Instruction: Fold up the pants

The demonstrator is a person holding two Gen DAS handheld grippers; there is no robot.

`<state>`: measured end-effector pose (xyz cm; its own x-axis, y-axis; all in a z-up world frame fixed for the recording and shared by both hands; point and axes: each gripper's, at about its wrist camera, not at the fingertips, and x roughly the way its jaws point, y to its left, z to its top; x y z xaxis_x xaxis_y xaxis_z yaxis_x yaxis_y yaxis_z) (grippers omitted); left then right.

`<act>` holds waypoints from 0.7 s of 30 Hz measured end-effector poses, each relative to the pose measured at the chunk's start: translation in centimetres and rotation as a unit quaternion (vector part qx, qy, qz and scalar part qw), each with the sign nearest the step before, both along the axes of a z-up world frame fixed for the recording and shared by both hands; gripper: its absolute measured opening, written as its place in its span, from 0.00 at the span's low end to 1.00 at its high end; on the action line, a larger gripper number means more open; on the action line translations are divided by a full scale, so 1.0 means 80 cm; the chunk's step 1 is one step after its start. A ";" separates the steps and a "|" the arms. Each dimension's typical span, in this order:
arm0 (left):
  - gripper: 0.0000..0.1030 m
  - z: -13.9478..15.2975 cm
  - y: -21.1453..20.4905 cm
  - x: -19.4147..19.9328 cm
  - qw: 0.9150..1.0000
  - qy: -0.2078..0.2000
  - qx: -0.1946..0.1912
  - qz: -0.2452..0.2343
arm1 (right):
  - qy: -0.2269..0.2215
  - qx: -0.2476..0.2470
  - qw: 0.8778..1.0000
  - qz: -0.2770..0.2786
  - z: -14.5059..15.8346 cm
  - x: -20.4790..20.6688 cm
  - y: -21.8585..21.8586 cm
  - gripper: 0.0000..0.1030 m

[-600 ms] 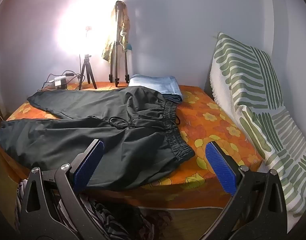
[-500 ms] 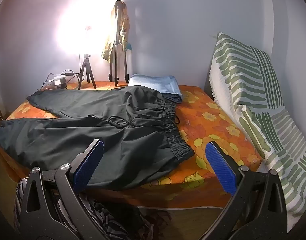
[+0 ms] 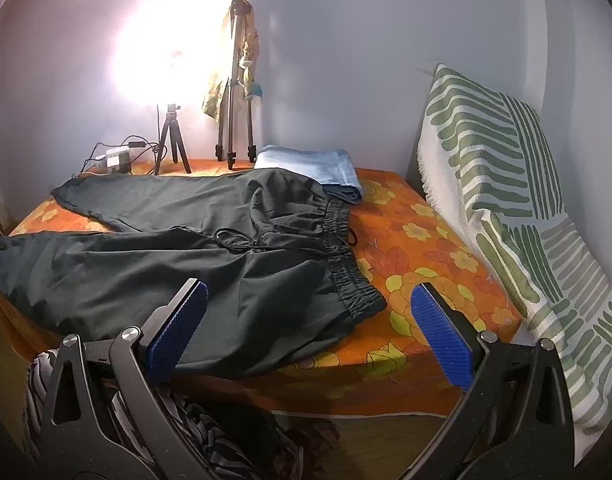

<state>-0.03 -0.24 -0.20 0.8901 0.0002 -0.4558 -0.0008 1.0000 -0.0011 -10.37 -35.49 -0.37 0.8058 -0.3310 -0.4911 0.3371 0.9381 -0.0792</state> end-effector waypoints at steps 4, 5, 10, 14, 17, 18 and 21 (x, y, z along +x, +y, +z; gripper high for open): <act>1.00 -0.003 0.001 -0.001 1.000 0.000 -0.001 0.002 | 0.002 -0.002 1.000 -0.001 0.001 0.002 0.001 1.00; 1.00 -0.003 0.001 0.000 1.000 0.001 -0.001 0.001 | 0.002 -0.002 1.000 -0.001 0.001 0.002 0.001 1.00; 1.00 -0.004 0.002 -0.001 1.000 0.001 -0.001 0.001 | 0.002 -0.002 1.000 -0.001 -0.002 0.001 0.000 1.00; 1.00 -0.005 0.002 -0.001 1.000 0.001 -0.001 0.002 | 0.003 -0.002 1.000 -0.001 -0.002 0.001 -0.001 1.00; 1.00 -0.004 0.002 0.000 1.000 0.002 -0.002 0.001 | 0.003 -0.002 1.000 -0.001 -0.002 0.001 -0.001 1.00; 1.00 -0.004 0.002 0.000 1.000 0.002 -0.002 0.001 | 0.003 -0.002 1.000 -0.001 -0.002 0.000 -0.001 1.00; 1.00 -0.005 0.002 -0.001 1.000 0.002 -0.001 0.001 | 0.004 -0.002 1.000 -0.001 -0.002 0.000 0.000 1.00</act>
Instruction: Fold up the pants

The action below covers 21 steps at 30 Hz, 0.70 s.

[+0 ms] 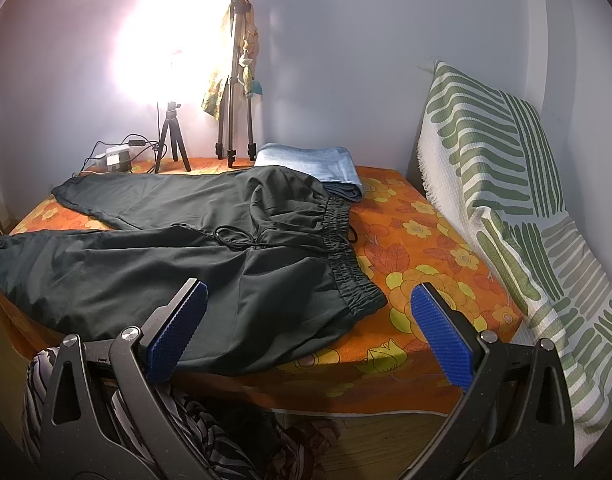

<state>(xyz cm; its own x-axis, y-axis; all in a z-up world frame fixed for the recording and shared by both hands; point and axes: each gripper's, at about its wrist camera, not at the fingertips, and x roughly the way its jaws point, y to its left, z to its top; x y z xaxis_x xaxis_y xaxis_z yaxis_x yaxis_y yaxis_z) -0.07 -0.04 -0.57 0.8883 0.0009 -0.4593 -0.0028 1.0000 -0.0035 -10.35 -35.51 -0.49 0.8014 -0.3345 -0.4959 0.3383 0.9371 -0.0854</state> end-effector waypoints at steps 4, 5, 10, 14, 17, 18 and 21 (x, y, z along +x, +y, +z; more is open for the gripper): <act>1.00 0.001 0.000 0.001 1.000 0.000 0.000 0.000 | 0.000 -0.001 1.000 0.000 -0.001 -0.001 0.000 1.00; 1.00 0.001 0.000 0.001 1.000 0.001 -0.001 0.000 | 0.000 -0.001 1.000 0.000 -0.001 -0.001 0.000 1.00; 1.00 0.000 0.000 0.001 1.000 0.001 -0.001 0.000 | 0.001 0.000 1.000 0.000 0.000 -0.001 0.001 1.00; 1.00 -0.001 0.000 0.000 1.000 0.001 -0.002 0.001 | 0.001 0.000 1.000 0.000 -0.001 -0.002 0.001 1.00; 1.00 -0.002 -0.001 -0.002 1.000 0.002 -0.003 0.003 | 0.001 -0.001 1.000 0.000 -0.001 -0.002 0.001 1.00; 1.00 -0.002 -0.001 -0.002 1.000 0.002 -0.003 0.004 | 0.001 -0.001 1.000 0.000 -0.001 -0.002 0.001 1.00; 1.00 -0.002 -0.001 -0.003 1.000 0.002 -0.003 0.005 | 0.000 0.000 1.000 0.000 -0.002 -0.002 0.001 1.00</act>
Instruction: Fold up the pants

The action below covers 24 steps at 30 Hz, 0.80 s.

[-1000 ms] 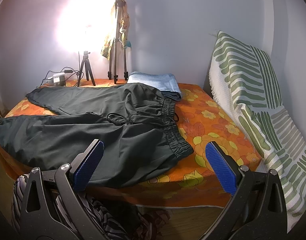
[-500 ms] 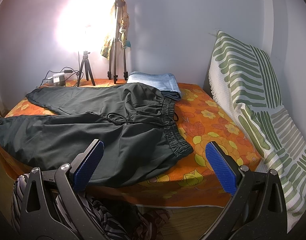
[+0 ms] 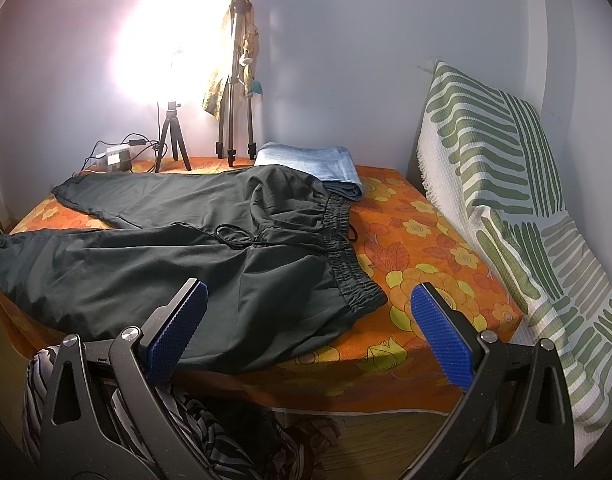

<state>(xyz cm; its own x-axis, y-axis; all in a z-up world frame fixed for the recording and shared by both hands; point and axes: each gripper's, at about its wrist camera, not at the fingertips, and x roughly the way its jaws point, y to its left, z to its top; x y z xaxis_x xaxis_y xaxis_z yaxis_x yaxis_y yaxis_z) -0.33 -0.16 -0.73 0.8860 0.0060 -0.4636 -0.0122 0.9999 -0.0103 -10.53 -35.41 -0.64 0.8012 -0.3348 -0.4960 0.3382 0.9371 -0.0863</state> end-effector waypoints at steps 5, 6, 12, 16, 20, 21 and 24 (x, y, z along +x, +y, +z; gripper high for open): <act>1.00 0.000 0.001 0.001 1.000 0.001 0.000 -0.001 | 0.001 0.000 1.000 0.000 0.000 0.000 0.000 1.00; 1.00 0.001 0.002 0.001 1.000 0.001 -0.001 -0.001 | 0.001 0.000 1.000 0.000 0.000 -0.001 0.000 1.00; 1.00 0.000 0.002 0.001 1.000 0.000 0.000 -0.001 | 0.001 0.000 1.000 0.000 -0.001 -0.001 0.001 1.00; 1.00 0.000 0.002 0.001 1.000 0.001 0.000 0.000 | 0.001 0.000 1.000 0.000 0.000 -0.002 0.001 1.00; 1.00 0.000 0.001 0.001 1.000 0.001 -0.001 0.000 | 0.001 -0.001 1.000 0.000 -0.001 -0.002 0.001 1.00; 1.00 0.000 0.002 0.001 1.000 0.001 0.000 0.001 | 0.001 -0.001 1.000 0.000 -0.001 -0.002 0.001 1.00; 1.00 -0.001 0.004 -0.001 1.000 0.001 0.002 0.007 | 0.001 -0.001 1.000 0.000 0.003 -0.001 0.002 1.00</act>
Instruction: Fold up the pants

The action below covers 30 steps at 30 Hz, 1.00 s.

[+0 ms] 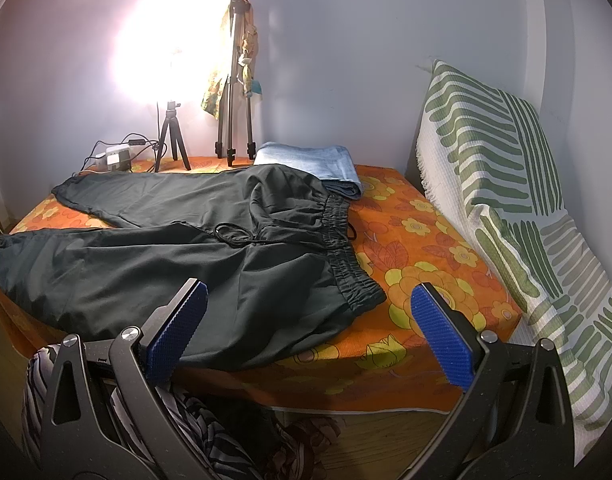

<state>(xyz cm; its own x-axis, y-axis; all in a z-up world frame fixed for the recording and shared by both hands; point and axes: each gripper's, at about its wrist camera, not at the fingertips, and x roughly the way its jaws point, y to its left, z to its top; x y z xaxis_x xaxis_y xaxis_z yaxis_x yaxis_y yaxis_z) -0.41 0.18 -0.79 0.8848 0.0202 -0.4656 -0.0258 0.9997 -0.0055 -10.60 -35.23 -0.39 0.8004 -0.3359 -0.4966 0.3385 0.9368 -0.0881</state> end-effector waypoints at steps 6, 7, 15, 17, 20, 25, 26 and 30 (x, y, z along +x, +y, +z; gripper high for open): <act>1.00 0.000 0.013 0.003 1.000 0.004 -0.007 0.016 | -0.002 -0.001 1.000 0.000 0.008 0.003 0.002 1.00; 1.00 -0.001 0.017 0.003 1.000 0.007 -0.010 0.017 | -0.003 -0.002 1.000 0.000 0.002 -0.004 0.000 1.00; 1.00 -0.004 0.045 0.008 0.999 0.024 -0.025 0.022 | -0.011 -0.019 1.000 0.011 0.004 -0.014 -0.002 1.00; 1.00 -0.008 0.056 0.010 0.999 0.032 -0.029 0.029 | -0.013 -0.024 1.000 0.016 0.010 -0.012 0.000 1.00; 1.00 -0.015 0.072 0.014 0.998 0.043 -0.032 0.040 | -0.017 -0.026 0.999 0.027 0.013 -0.015 -0.001 1.00; 0.93 -0.024 0.091 0.013 0.997 0.050 -0.034 0.048 | -0.019 -0.026 0.998 0.051 0.018 -0.019 0.001 1.00; 0.87 -0.025 0.094 0.012 0.997 0.052 -0.036 0.047 | -0.019 -0.024 0.998 0.058 0.020 -0.020 0.001 1.00; 0.81 -0.028 0.111 0.012 0.995 0.061 -0.063 0.048 | -0.025 -0.027 0.995 0.089 0.025 -0.024 0.013 1.00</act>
<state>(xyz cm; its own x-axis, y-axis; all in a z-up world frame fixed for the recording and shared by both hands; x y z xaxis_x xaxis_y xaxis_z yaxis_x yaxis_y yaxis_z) 0.54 9.07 -3.03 0.8178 0.0377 -0.5743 -0.1303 0.9841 -0.1209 -12.49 -34.22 1.61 0.8725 -0.2120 -0.4401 0.1730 0.9766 -0.1275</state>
